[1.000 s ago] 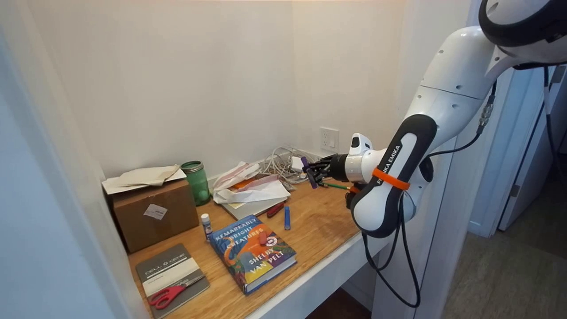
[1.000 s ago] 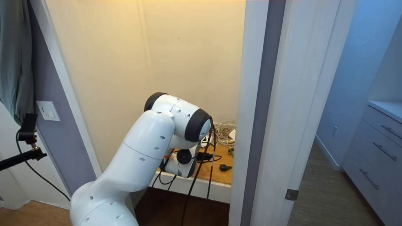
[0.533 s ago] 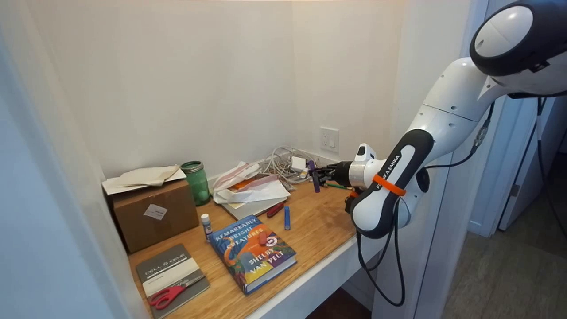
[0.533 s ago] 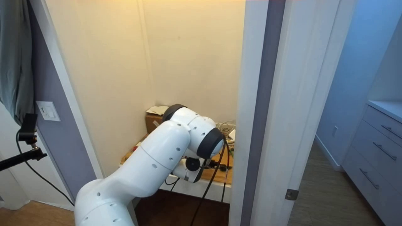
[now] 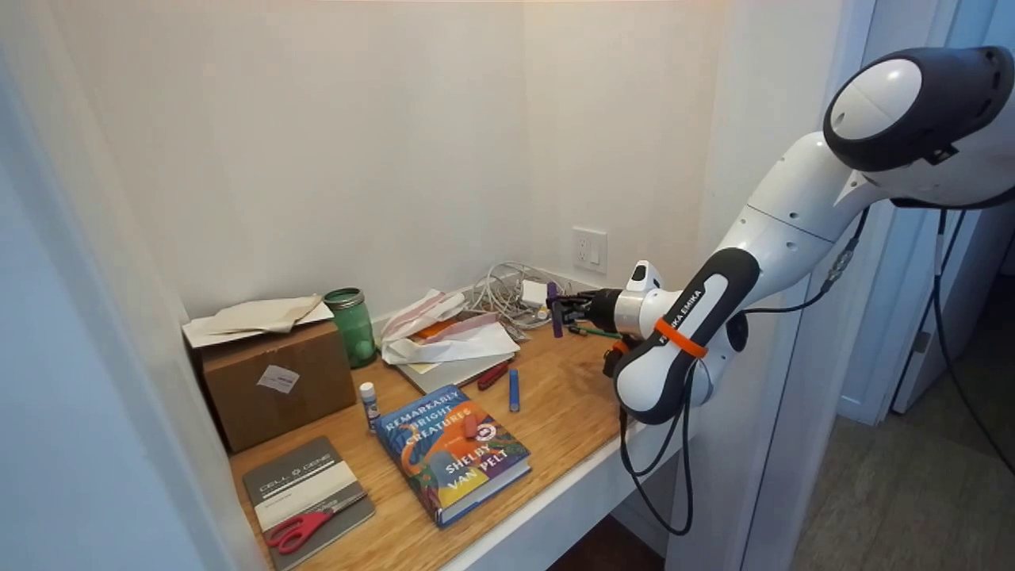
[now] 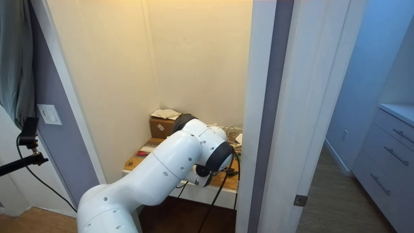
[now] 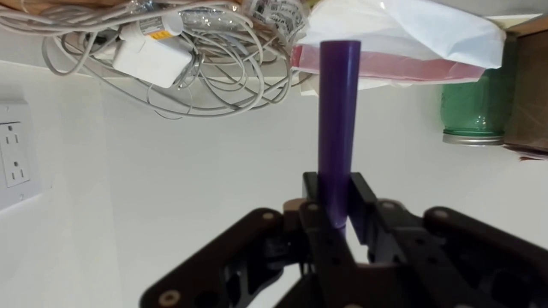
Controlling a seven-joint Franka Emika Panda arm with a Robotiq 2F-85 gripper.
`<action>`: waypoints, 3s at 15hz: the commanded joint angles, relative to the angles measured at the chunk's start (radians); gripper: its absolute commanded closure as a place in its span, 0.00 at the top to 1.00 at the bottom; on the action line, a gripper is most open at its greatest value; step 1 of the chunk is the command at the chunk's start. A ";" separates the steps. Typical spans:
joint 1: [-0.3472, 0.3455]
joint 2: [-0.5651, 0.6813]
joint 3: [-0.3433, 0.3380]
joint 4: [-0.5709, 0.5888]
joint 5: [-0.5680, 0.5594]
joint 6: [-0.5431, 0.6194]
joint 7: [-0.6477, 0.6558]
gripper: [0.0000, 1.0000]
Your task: Place the purple marker upright.
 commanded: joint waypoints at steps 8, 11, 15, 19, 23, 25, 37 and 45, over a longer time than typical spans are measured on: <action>0.224 0.073 -0.272 0.215 -0.059 0.035 0.311 0.05; 0.242 0.081 -0.283 0.235 -0.067 0.033 0.359 0.05; 0.242 0.085 -0.281 0.246 -0.095 0.021 0.425 0.05; 0.240 0.078 -0.290 0.221 -0.120 0.002 0.464 0.05; 0.239 0.079 -0.296 0.209 -0.131 -0.021 0.484 0.43; 0.241 0.080 -0.297 0.215 -0.120 -0.008 0.476 0.49; 0.276 -0.003 -0.296 0.175 -0.083 -0.032 0.462 1.00; 0.288 -0.043 -0.291 0.170 -0.075 -0.064 0.454 1.00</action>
